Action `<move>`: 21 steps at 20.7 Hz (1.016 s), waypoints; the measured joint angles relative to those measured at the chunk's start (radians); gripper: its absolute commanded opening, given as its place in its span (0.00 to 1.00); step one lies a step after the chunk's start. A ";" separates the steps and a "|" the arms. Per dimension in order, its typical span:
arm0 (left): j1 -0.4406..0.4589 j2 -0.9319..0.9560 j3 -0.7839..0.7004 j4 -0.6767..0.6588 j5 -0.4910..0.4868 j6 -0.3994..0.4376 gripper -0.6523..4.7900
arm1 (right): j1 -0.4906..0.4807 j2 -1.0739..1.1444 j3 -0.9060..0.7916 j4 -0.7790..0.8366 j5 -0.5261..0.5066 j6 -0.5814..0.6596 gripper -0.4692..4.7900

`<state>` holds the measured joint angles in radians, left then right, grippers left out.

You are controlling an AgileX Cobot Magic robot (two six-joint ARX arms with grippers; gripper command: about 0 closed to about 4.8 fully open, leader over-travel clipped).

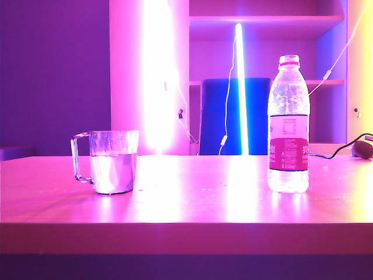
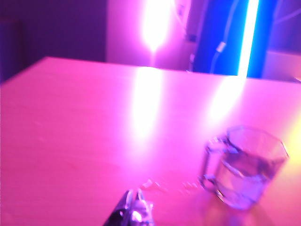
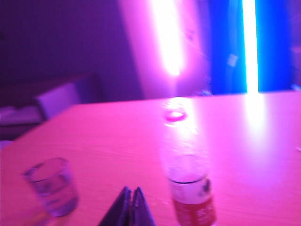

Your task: Pick up the mineral water bottle on the table and pour water into the mug until it's half full.

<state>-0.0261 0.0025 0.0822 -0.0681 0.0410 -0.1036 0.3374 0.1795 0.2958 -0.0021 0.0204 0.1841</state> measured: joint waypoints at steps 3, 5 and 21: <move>0.000 0.000 -0.068 0.050 0.035 -0.003 0.11 | 0.007 -0.167 0.000 -0.203 -0.025 -0.001 0.08; 0.000 0.002 -0.080 -0.018 0.034 0.007 0.11 | 0.008 -0.178 -0.002 -0.325 -0.040 0.000 0.09; 0.000 0.003 -0.077 -0.029 0.027 0.021 0.11 | 0.004 -0.146 -0.288 -0.185 -0.101 -0.017 0.19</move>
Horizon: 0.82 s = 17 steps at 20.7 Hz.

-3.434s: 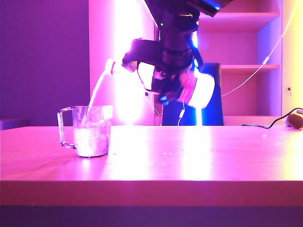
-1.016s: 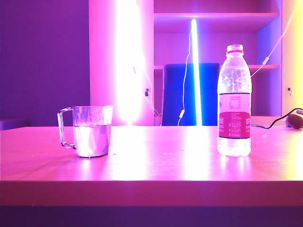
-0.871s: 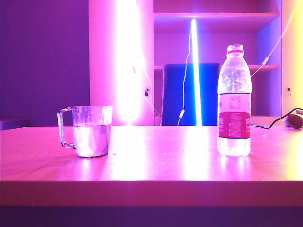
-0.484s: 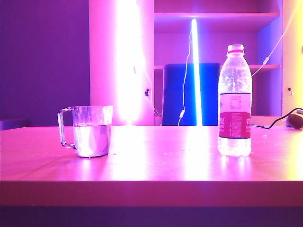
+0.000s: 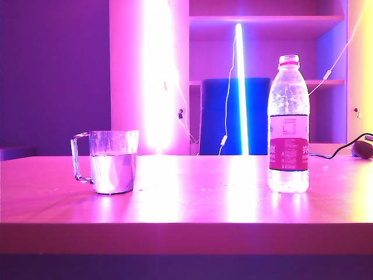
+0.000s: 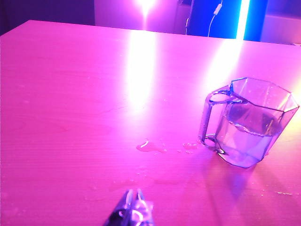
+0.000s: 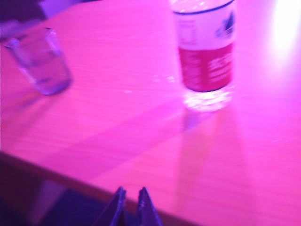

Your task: Pick up the mineral water bottle on the table and pour water into the mug until it's half full.

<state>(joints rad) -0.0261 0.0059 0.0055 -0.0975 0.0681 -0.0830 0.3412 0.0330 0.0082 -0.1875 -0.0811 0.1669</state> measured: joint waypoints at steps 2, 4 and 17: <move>0.000 0.000 0.000 -0.003 0.000 0.000 0.11 | -0.032 -0.033 0.002 0.008 0.096 -0.062 0.19; 0.000 -0.002 0.000 -0.009 0.000 0.000 0.11 | -0.142 -0.033 0.000 0.043 0.170 -0.090 0.19; 0.000 -0.003 0.000 -0.011 0.000 0.000 0.11 | -0.407 -0.033 -0.001 -0.002 0.045 -0.146 0.19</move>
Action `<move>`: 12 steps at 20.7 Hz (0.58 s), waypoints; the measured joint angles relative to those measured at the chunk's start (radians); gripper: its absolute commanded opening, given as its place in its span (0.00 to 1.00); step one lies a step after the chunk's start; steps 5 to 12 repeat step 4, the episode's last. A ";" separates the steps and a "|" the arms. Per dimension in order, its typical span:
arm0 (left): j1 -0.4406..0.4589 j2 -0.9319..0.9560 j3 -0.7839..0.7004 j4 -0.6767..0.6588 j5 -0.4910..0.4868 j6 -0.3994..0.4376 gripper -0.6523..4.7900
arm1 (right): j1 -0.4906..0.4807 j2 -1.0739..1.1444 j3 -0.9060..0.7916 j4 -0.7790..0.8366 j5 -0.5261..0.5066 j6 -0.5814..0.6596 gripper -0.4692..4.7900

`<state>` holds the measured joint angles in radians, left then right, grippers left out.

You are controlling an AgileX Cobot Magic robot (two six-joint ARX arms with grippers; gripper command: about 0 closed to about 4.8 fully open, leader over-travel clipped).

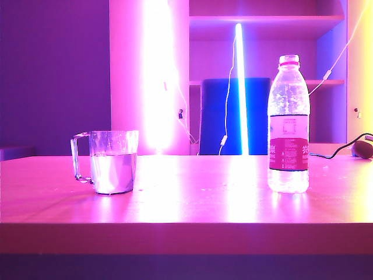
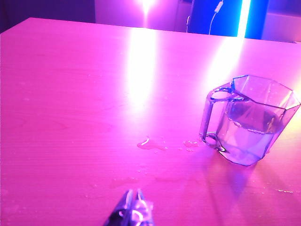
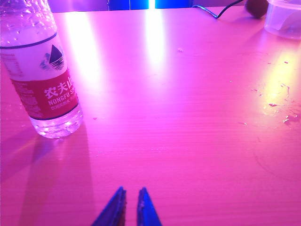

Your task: Pick up the mineral water bottle on the table and pour water into the mug until it's half full.

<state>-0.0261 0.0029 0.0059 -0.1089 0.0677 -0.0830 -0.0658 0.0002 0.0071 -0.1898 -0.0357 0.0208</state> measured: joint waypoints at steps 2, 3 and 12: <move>0.000 0.000 0.000 0.000 0.000 0.000 0.11 | 0.000 0.000 0.000 0.000 0.000 0.000 0.19; 0.000 0.000 0.000 0.000 0.000 0.000 0.11 | 0.000 0.000 0.000 0.000 0.000 0.000 0.19; 0.000 0.000 0.000 0.000 0.000 0.000 0.11 | 0.000 0.000 0.000 0.000 0.000 0.000 0.19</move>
